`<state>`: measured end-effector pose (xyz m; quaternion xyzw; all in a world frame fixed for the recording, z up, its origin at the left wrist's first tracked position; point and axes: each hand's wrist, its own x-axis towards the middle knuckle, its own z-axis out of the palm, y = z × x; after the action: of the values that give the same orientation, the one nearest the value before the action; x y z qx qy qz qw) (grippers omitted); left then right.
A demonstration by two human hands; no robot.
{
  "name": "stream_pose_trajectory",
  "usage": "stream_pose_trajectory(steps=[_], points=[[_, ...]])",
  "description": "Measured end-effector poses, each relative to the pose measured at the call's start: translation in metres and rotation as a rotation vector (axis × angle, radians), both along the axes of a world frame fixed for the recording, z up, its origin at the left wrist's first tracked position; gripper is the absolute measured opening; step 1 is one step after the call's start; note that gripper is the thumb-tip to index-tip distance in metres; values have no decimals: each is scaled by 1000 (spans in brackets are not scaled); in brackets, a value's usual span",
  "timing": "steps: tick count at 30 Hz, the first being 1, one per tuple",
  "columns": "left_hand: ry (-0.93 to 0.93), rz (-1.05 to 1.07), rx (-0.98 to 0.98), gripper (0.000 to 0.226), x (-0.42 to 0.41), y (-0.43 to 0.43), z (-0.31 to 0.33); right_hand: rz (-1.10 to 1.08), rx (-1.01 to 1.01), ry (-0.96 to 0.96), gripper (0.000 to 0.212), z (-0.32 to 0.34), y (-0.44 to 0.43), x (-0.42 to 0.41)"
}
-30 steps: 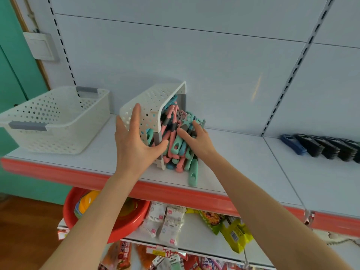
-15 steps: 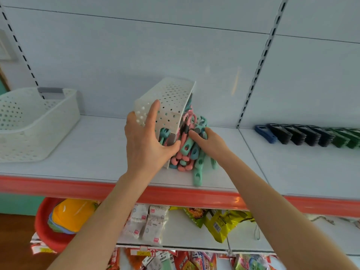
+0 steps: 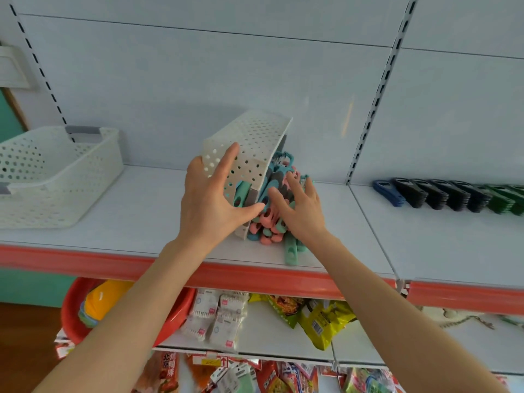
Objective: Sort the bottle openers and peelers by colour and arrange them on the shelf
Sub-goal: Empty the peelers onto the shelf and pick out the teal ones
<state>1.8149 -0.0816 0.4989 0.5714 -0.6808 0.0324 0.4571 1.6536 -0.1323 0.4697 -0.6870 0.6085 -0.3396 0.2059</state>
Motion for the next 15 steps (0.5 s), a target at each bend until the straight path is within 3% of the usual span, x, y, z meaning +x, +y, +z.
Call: stream_pose_trajectory(steps=[5, 15], points=[[-38, -18, -51, 95, -1, -7, 8, 33, 10, 9, 73, 5, -3, -6], [-53, -11, -87, 88, 17, -8, 12, 50, 42, -7, 65, 4, -10, -17]])
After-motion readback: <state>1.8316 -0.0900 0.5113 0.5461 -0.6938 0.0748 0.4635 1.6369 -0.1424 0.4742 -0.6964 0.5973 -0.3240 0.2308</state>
